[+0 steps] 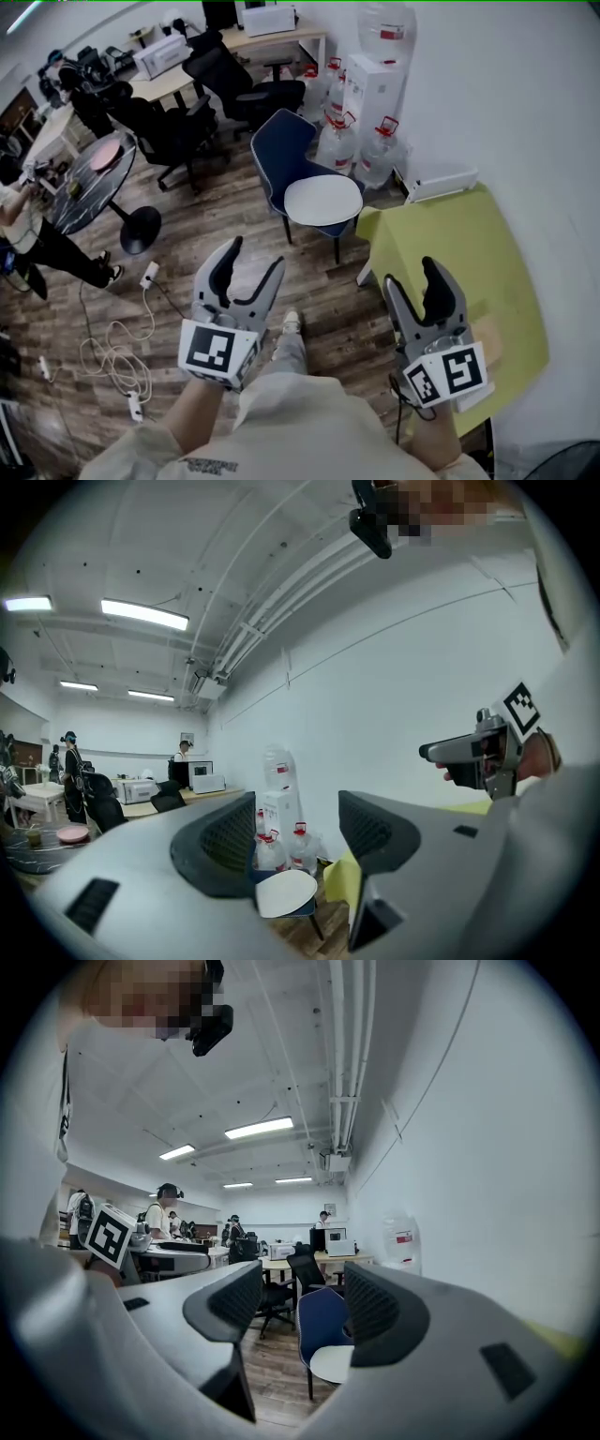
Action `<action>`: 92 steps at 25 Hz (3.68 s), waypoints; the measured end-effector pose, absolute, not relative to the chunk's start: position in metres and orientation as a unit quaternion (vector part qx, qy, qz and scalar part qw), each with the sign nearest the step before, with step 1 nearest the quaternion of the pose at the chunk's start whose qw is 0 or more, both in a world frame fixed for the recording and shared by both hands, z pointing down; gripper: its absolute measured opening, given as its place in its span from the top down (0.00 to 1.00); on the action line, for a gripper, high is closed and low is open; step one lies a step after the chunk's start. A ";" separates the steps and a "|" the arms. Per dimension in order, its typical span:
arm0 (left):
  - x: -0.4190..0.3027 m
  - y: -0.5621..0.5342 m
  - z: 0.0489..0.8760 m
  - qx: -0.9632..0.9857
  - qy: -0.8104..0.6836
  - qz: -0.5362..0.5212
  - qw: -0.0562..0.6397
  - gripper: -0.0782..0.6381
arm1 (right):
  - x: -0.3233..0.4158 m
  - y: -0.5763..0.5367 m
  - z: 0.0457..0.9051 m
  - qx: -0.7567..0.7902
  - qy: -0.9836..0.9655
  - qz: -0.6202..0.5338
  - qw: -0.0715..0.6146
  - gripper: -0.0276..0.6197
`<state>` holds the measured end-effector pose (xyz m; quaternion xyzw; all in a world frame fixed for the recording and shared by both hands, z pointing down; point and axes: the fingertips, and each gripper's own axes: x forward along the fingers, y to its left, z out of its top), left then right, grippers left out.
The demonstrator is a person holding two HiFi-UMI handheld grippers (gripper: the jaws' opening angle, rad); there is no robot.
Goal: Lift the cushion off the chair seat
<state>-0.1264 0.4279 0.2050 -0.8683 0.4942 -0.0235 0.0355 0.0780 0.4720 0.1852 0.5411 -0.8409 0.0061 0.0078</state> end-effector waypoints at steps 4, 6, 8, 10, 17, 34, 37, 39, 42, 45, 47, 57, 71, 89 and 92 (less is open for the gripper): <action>-0.128 0.370 0.213 -0.870 0.492 -0.033 0.020 0.51 | 0.078 0.416 0.193 0.546 -0.837 0.016 0.025 0.52; -0.130 0.342 0.218 -0.871 0.489 -0.045 0.015 0.51 | 0.078 0.389 0.196 0.551 -0.834 0.021 0.029 0.52; -0.132 0.313 0.223 -0.872 0.486 -0.054 0.011 0.51 | 0.076 0.361 0.199 0.558 -0.829 0.029 0.029 0.52; -0.133 0.282 0.228 -0.873 0.483 -0.062 -0.004 0.51 | 0.073 0.332 0.205 0.562 -0.826 0.037 0.036 0.52; -0.151 0.170 0.252 -0.874 0.480 -0.077 -0.026 0.51 | 0.052 0.226 0.235 0.557 -0.825 0.061 0.079 0.52; -0.164 0.020 0.343 -0.876 0.451 -0.146 -0.092 0.51 | 0.053 0.072 0.312 0.586 -0.792 0.112 0.133 0.51; -0.158 0.004 0.356 -0.874 0.450 -0.155 -0.099 0.51 | 0.062 0.056 0.328 0.586 -0.788 0.126 0.140 0.51; -0.156 -0.008 0.362 -0.872 0.453 -0.159 -0.100 0.51 | 0.066 0.045 0.339 0.582 -0.788 0.135 0.148 0.51; -0.150 -0.029 0.370 -0.867 0.458 -0.163 -0.110 0.51 | 0.076 0.020 0.354 0.575 -0.790 0.142 0.160 0.51; -0.148 -0.050 0.387 -0.858 0.465 -0.177 -0.127 0.51 | 0.087 -0.009 0.367 0.572 -0.790 0.154 0.160 0.51; -0.144 -0.066 0.397 -0.853 0.468 -0.186 -0.138 0.51 | 0.095 -0.030 0.377 0.569 -0.790 0.167 0.158 0.51; -0.115 -0.165 0.434 -0.828 0.496 -0.196 -0.176 0.51 | 0.145 -0.151 0.433 0.548 -0.789 0.208 0.185 0.51; -0.068 -0.279 0.553 -0.764 0.528 -0.249 -0.274 0.51 | 0.201 -0.288 0.563 0.500 -0.784 0.287 0.230 0.51; -0.055 -0.316 0.732 -0.724 0.485 -0.336 -0.358 0.47 | 0.212 -0.325 0.739 0.478 -0.739 0.381 0.284 0.51; -0.055 -0.321 0.767 -0.720 0.473 -0.348 -0.370 0.46 | 0.215 -0.329 0.770 0.484 -0.728 0.393 0.285 0.51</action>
